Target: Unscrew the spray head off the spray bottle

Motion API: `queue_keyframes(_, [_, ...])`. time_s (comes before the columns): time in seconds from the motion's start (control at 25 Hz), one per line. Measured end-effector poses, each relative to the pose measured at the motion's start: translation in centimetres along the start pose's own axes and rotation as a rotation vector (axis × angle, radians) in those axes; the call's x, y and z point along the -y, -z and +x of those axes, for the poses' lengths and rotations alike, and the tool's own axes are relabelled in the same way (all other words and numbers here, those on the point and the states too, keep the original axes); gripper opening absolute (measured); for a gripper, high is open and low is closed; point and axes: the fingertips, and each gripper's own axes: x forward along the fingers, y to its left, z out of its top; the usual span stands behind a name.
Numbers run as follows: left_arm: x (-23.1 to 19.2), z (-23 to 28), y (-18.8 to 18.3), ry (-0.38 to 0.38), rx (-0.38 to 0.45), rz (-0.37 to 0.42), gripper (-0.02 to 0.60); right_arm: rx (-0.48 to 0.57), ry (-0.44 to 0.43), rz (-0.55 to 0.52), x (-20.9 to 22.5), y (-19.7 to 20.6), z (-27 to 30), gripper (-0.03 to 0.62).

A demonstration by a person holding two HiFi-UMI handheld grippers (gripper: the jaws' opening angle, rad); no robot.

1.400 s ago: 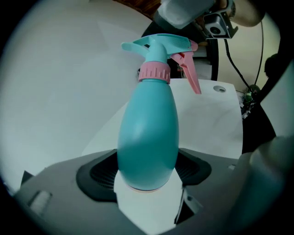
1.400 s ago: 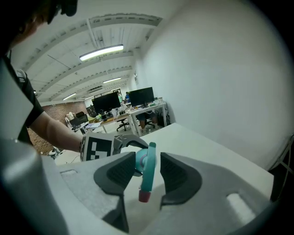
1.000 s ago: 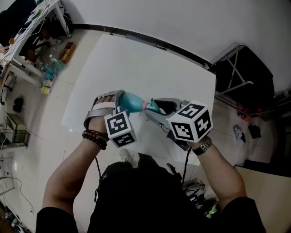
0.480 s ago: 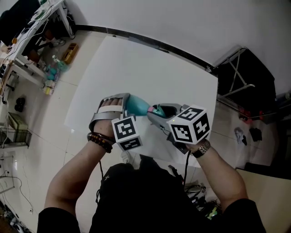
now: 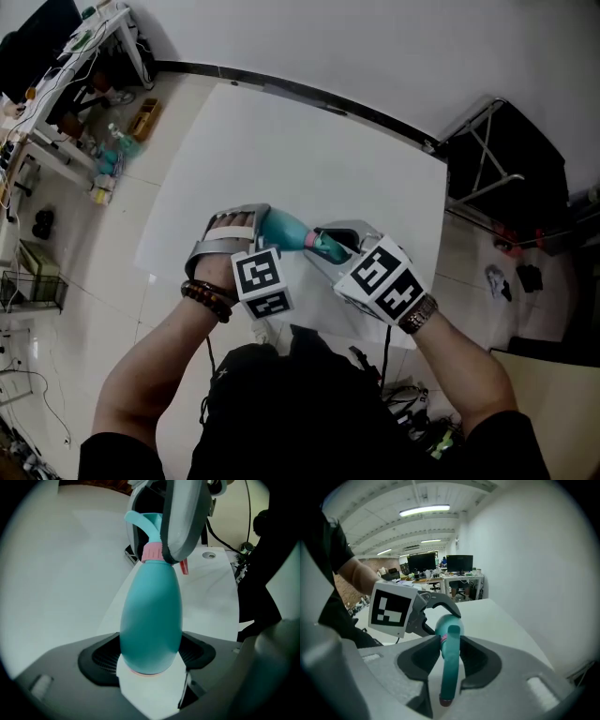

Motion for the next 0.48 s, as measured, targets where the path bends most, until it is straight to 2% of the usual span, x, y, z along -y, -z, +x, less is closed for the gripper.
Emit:
queue_keyframes(0.12, [0.4, -0.1, -0.3, 0.021, 0.009, 0.004, 0.405, -0.033, 0.036, -0.202, -0.6, 0.3, -0.2, 0.120])
queue_keyframes(0.48, [2.0, -0.3, -0.5, 0.074, 0.024, 0.004, 0.405, -0.167, 0.229, -0.974, -2.6, 1.6, -0.4, 0.120])
